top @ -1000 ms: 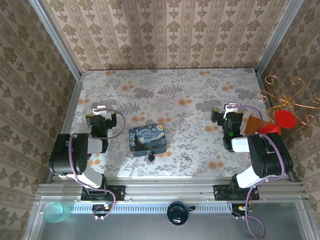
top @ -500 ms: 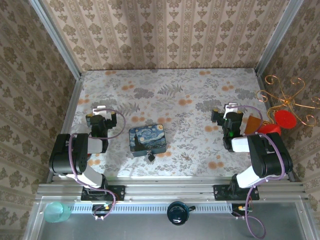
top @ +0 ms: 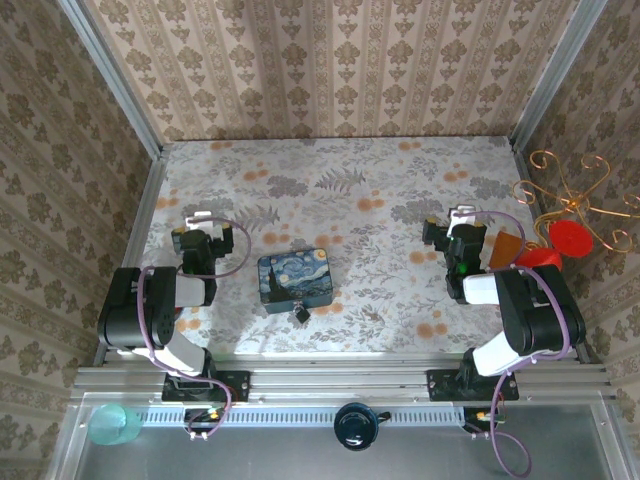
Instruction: Unlock a padlock with a key
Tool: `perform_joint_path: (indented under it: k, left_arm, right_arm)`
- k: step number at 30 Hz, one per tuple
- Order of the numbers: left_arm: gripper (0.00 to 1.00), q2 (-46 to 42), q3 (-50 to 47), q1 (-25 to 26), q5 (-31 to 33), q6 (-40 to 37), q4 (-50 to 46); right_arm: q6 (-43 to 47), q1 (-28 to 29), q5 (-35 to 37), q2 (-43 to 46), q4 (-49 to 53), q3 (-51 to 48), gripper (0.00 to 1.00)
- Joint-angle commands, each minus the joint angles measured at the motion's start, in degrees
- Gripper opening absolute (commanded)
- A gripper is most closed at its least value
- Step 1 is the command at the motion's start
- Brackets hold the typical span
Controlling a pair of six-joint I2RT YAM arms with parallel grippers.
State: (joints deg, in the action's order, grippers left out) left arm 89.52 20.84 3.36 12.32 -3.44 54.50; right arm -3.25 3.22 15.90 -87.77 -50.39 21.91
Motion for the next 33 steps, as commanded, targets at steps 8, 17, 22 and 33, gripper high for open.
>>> perform_joint_path:
  k: [8, 17, 22, 33]
  left_arm:
    - [1.00, -9.5, -0.8, 3.6, 2.1, -3.2, -4.4]
    - [1.00, -26.9, 2.9, 5.6, 7.6, 7.6, -23.8]
    - [1.00, -32.4, 10.5, 5.4, 12.2, 19.8, -42.4]
    - [1.00, -50.8, 4.4, -5.9, -11.7, 37.4, -53.2]
  right_arm:
    - [3.5, 0.9, -6.5, 3.3, -2.3, -1.9, 1.00]
    - [12.2, 9.9, -2.9, 10.8, 14.7, 4.3, 1.00]
    - [13.7, 14.7, -3.3, 14.5, 22.4, 8.2, 1.00]
    - [-20.3, 16.4, -11.9, 22.2, 41.9, 20.8, 1.00]
